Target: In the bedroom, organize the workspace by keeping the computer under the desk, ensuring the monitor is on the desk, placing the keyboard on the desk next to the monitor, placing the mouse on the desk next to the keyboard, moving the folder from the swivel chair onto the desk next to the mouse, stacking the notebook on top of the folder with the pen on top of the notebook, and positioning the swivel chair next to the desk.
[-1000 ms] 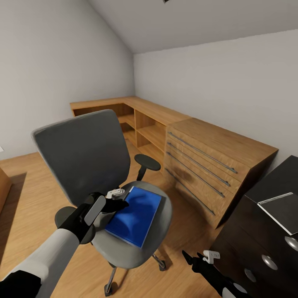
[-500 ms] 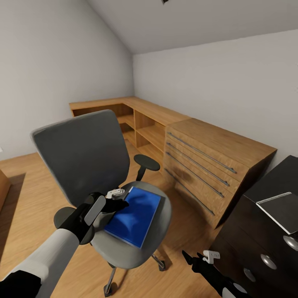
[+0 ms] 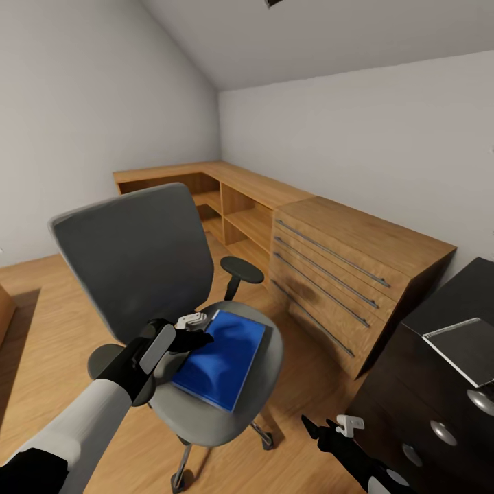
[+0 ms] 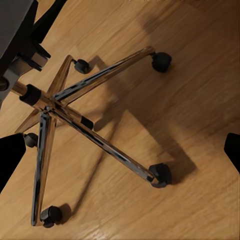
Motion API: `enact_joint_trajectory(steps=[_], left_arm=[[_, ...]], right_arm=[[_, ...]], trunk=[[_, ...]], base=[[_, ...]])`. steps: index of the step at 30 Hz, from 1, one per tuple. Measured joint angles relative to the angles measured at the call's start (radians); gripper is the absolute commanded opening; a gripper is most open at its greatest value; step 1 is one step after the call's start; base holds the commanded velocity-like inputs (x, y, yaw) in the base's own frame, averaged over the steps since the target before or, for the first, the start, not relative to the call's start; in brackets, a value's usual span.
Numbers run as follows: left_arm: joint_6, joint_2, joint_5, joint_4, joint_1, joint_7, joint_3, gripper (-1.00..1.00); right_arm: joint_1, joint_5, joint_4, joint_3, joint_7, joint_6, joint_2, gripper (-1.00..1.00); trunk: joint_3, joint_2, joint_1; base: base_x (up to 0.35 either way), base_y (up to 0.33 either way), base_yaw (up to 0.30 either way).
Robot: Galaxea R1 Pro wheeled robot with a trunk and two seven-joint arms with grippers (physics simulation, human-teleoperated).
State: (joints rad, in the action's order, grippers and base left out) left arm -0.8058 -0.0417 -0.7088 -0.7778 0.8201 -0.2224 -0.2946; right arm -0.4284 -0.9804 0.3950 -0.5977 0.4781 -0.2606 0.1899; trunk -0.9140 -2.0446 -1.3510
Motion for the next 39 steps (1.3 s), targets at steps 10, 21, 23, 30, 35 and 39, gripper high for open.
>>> enact_joint_trajectory(steps=[10, 21, 23, 30, 35, 39], left_arm=[[-0.001, 0.000, 0.000, 0.000, 0.000, 0.000, 0.000, 1.00], [-0.001, 0.000, 0.000, 0.000, 0.000, 0.000, 0.000, 1.00], [-0.001, 0.000, 0.000, 0.000, 0.000, 0.000, 0.000, 1.00], [-0.001, 0.000, 0.000, 0.000, 0.000, 0.000, -0.001, 1.00], [-0.001, 0.000, 0.000, 0.000, 0.000, 0.000, -0.001, 1.00], [-0.001, 0.000, 0.000, 0.000, 0.000, 0.000, -0.001, 1.00]], right_arm=[[0.000, 0.000, 0.000, 0.000, 0.000, 0.000, -0.001, 1.00], [0.000, 0.000, 0.000, 0.000, 0.000, 0.000, 0.000, 1.00], [0.000, 0.000, 0.000, 0.000, 0.000, 0.000, -0.001, 1.00], [0.000, 0.000, 0.000, 0.000, 0.001, 0.000, 0.000, 1.00], [0.000, 0.000, 0.000, 0.000, 0.001, 0.000, 0.000, 1.00], [0.000, 0.000, 0.000, 0.000, 0.001, 0.000, -0.001, 1.00]], trunk=[[0.003, 0.000, 0.000], [0.009, 0.000, 0.000], [0.011, 0.000, 0.000], [0.015, 0.000, 0.000], [0.019, 0.000, 0.000], [0.020, 0.000, 0.000]], base=[[0.000, 0.000, -0.026], [0.000, 0.000, -0.078], [0.000, 0.000, -0.070], [0.000, 0.000, -0.066], [0.000, 0.000, -0.106], [0.000, 0.000, -0.032]])
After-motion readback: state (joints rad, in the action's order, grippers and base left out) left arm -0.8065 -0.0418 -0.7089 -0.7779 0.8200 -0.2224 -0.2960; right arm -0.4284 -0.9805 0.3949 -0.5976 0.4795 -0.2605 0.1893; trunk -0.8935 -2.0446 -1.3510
